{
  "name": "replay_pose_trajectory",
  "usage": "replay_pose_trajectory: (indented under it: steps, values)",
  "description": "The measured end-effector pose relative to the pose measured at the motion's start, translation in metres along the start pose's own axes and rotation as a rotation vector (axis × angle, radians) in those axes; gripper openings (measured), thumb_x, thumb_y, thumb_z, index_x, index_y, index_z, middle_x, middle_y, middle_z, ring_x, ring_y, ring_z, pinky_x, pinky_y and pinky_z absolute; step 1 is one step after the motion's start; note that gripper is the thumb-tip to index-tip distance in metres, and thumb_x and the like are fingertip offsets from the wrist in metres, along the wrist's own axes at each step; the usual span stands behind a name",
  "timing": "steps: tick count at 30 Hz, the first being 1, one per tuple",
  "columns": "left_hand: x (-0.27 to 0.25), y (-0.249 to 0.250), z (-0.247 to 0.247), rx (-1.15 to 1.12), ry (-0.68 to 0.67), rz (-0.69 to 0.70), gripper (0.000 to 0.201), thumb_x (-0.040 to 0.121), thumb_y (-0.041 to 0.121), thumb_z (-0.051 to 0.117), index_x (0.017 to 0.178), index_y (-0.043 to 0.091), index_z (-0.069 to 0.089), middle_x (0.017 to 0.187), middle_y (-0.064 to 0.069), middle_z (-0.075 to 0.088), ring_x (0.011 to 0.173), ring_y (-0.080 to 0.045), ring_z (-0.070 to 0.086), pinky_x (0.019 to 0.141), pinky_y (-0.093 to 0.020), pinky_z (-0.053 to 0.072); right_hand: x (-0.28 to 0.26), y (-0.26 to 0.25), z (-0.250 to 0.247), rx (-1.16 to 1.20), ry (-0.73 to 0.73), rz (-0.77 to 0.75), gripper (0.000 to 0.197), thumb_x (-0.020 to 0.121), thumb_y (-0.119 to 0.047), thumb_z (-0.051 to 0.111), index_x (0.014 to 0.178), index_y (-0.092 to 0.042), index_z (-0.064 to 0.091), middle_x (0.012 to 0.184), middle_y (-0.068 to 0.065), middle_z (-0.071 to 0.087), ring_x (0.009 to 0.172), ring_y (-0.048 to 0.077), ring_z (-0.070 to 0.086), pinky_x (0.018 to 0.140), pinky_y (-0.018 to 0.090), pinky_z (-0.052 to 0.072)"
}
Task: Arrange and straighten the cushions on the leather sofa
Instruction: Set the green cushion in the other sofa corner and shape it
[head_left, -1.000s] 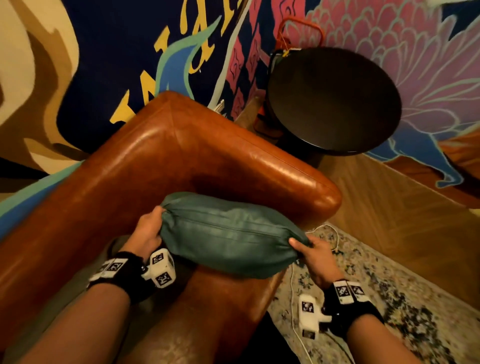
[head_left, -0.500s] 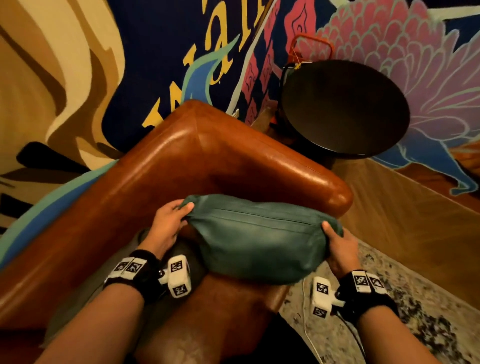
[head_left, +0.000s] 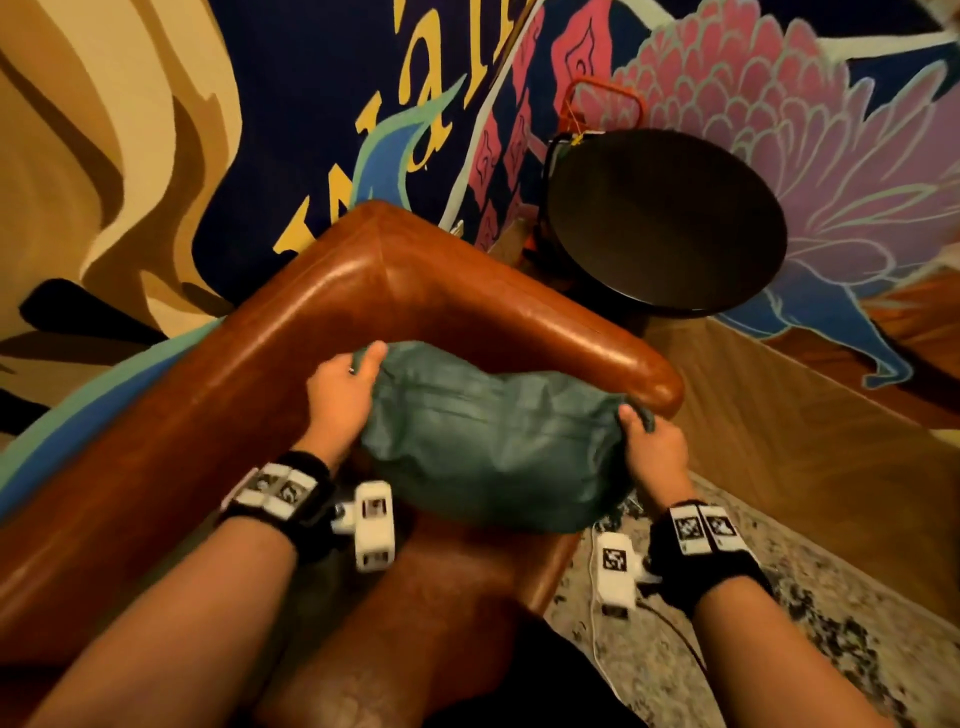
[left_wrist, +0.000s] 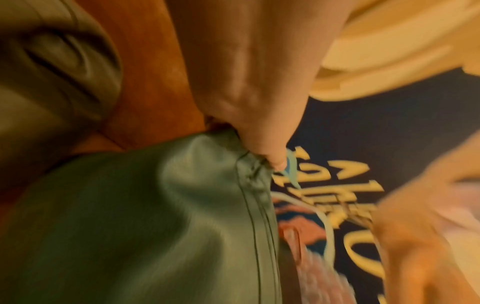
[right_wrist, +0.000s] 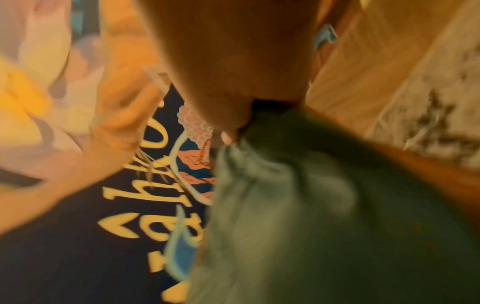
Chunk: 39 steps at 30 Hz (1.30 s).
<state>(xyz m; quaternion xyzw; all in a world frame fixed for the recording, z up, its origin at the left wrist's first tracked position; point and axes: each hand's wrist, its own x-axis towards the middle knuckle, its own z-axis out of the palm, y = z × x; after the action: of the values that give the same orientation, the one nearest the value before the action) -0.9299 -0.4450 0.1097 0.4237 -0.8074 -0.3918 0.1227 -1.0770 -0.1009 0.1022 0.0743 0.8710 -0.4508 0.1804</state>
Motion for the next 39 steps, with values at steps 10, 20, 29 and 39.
replay_pose_trajectory:
  steps: [10, 20, 29, 39]
  values:
    - [-0.033, -0.021, 0.007, 0.013, -0.281, 0.01, 0.018, 0.095, 0.023, 0.065, 0.099, 0.007, 0.072, 0.09, -0.008, 0.073, 0.086, -0.018, 0.067, 0.074, -0.033, 0.05, -0.034, 0.026, -0.005, 0.121, -0.385, 0.109, 0.02, 0.086, -0.015, 0.077, 0.088, 0.002, 0.067, 0.083, 0.013, 0.072, 0.079, 0.027, 0.067, 0.072, 0.037, 0.054]
    - [-0.017, -0.032, 0.0, 0.137, -0.104, 0.059, 0.036, 0.102, 0.032, 0.051, 0.094, -0.001, 0.064, 0.095, -0.026, 0.069, 0.094, -0.041, 0.065, 0.078, -0.042, 0.043, -0.022, 0.042, -0.034, 0.365, -0.358, 0.242, 0.021, 0.075, -0.007, 0.084, 0.072, -0.009, 0.064, 0.068, 0.012, 0.063, 0.056, 0.022, 0.055, 0.049, 0.025, 0.038]
    - [-0.013, -0.065, 0.008, 0.191, -0.165, -0.126, 0.058, 0.1, 0.048, 0.046, 0.071, -0.001, 0.058, 0.08, -0.026, 0.066, 0.082, -0.041, 0.064, 0.07, -0.04, 0.04, 0.01, 0.044, -0.015, -0.339, 0.074, 0.255, 0.039, 0.084, -0.029, 0.074, 0.111, -0.002, 0.064, 0.117, 0.028, 0.063, 0.1, 0.04, 0.062, 0.085, 0.05, 0.051]
    - [-0.025, -0.071, 0.026, -0.087, -0.311, -0.141, 0.021, 0.078, 0.024, 0.083, 0.079, 0.011, 0.067, 0.06, -0.007, 0.067, 0.037, -0.013, 0.053, 0.038, -0.019, 0.04, -0.034, 0.051, 0.157, -0.862, -0.228, -0.728, 0.066, 0.099, -0.06, 0.028, 0.159, -0.032, 0.024, 0.167, 0.003, 0.022, 0.155, 0.027, 0.017, 0.119, 0.066, 0.011]
